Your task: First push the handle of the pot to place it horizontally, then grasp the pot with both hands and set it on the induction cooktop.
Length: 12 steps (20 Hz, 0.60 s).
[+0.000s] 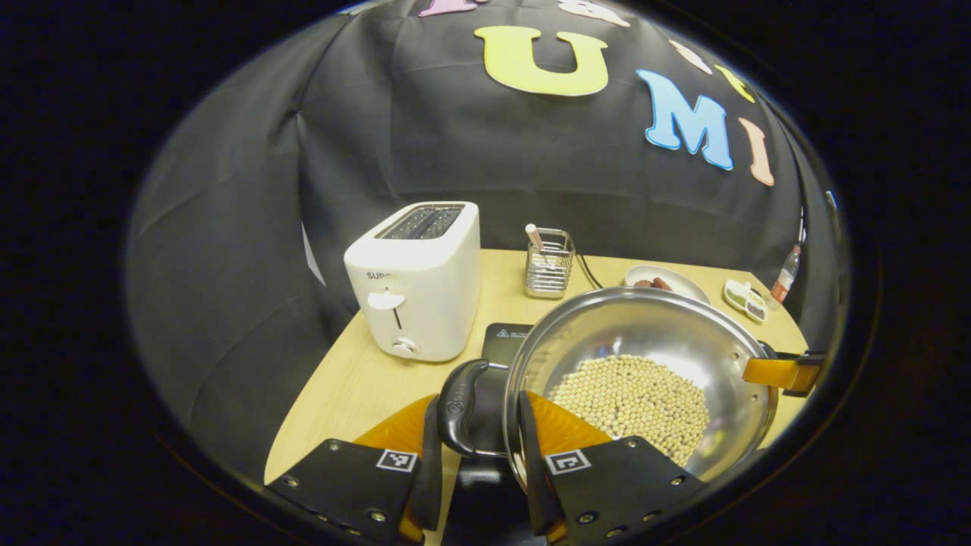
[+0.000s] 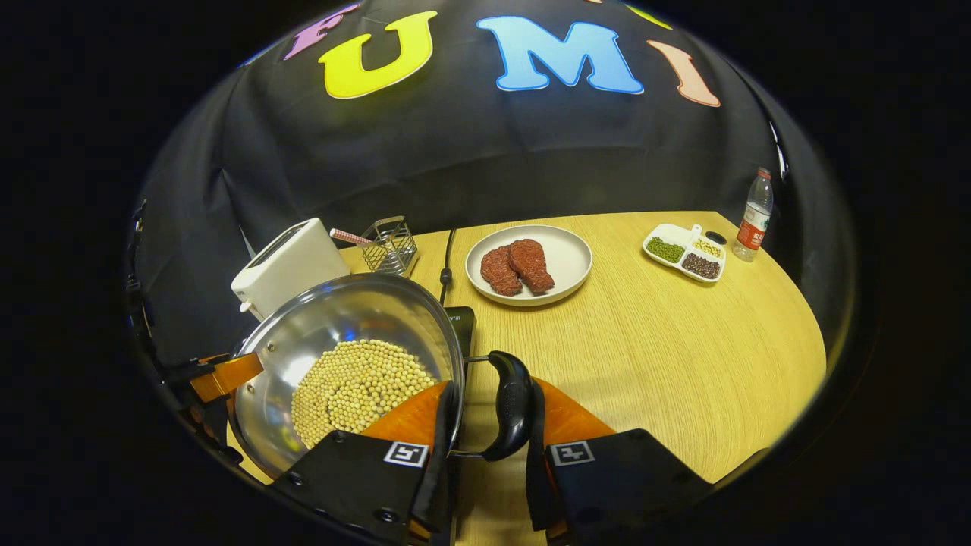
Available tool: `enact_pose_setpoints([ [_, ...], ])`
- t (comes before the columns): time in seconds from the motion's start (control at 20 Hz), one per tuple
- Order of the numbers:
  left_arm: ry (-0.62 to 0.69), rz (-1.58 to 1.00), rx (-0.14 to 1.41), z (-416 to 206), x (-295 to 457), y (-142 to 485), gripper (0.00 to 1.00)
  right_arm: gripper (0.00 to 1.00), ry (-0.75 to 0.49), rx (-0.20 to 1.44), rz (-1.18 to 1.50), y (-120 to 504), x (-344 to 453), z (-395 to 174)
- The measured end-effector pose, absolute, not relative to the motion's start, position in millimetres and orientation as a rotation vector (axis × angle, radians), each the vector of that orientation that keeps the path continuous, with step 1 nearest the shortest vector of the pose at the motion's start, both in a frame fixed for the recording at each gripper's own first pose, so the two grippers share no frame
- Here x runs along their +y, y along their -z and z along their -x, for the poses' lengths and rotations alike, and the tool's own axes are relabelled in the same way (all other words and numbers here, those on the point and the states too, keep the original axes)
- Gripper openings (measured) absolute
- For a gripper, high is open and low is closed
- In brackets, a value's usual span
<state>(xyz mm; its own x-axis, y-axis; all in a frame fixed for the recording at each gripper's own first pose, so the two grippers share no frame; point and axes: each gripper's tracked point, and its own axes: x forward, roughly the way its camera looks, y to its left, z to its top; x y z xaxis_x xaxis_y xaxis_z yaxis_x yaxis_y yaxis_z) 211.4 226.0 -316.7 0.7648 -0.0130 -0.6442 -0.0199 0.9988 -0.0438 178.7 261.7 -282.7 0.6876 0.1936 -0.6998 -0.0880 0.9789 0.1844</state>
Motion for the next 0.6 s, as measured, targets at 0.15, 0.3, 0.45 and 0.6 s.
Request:
enact_pose_setpoints([
  [0.15,-0.003,0.047,0.692,-214.6,228.0,318.9,0.46,0.47,-0.148,0.783,-0.125,283.0,261.1,-179.9],
  [0.3,-0.041,0.008,0.658,-215.0,234.5,314.0,0.59,0.56,-0.156,0.75,-0.102,277.1,258.6,-178.9],
  [0.45,-0.08,0.0,0.561,-217.1,240.3,284.7,0.9,0.97,-0.147,0.66,-0.062,251.1,245.2,-177.8],
  [0.6,-0.119,-0.001,0.46,-204.9,241.5,244.1,0.91,0.98,-0.154,0.545,-0.047,211.1,224.9,-173.7],
])
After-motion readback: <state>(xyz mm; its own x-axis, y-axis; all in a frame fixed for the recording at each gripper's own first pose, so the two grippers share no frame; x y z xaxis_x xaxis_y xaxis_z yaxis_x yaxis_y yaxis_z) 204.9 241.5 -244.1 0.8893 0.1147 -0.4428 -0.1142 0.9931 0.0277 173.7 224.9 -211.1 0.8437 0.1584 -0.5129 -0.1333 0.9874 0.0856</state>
